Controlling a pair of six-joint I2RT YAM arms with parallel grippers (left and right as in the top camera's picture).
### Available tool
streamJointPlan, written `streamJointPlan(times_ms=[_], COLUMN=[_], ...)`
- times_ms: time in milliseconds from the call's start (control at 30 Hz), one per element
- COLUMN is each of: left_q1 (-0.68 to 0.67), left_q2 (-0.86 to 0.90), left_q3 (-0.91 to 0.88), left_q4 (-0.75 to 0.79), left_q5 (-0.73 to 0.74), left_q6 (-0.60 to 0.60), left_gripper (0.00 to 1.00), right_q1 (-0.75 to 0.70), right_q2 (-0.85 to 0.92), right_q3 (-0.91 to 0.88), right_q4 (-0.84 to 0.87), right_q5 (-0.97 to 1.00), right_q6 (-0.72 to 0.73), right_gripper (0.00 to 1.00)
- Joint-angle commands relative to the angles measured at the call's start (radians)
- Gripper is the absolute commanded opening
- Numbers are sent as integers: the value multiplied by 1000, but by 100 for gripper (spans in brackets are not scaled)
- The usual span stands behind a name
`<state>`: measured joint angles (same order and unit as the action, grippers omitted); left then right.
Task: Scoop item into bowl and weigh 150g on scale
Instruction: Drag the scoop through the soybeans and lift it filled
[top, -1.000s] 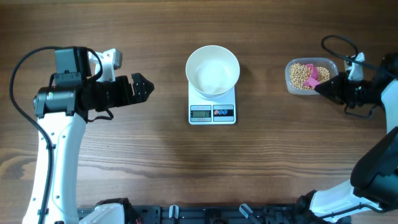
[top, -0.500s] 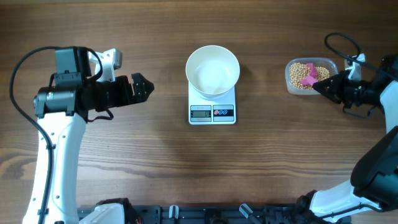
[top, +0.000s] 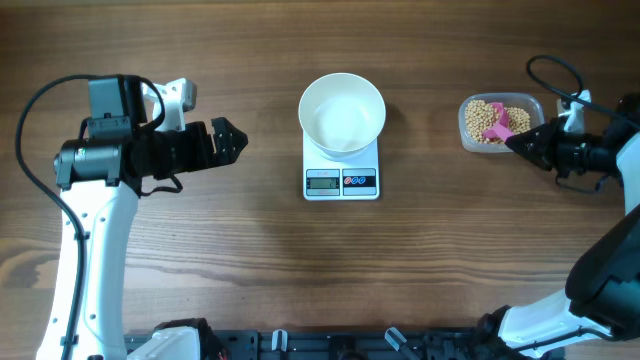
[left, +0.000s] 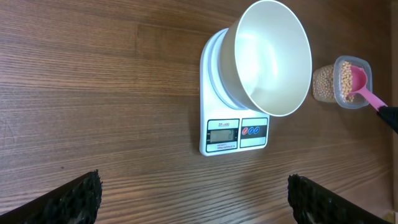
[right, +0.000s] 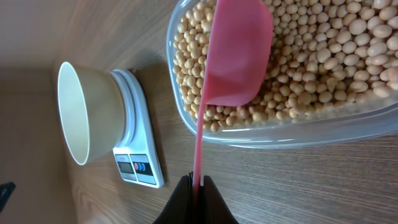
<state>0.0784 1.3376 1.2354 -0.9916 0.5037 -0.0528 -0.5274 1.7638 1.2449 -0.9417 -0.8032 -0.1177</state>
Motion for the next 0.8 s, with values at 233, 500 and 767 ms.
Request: streamJointPlan(times_ms=[233,500,767], left_q1=[-3,-3,-3], left_q2=[-2,-2,-2], left_q3=[19,19,19], left_q4=[-8,-9,-13], left_q5=[20,20,20], left_q6=[19,19,19], left_gripper=[100,100,100], right_q1=[-24,-49,-63], right_q2=[15,15,15], right_q3=[-10,-10,-10], right_q4=[-13,-18,-19], right_q5=[9,-51,-104], right_q6=[-40,-66,-66], right_gripper=[4,4,4])
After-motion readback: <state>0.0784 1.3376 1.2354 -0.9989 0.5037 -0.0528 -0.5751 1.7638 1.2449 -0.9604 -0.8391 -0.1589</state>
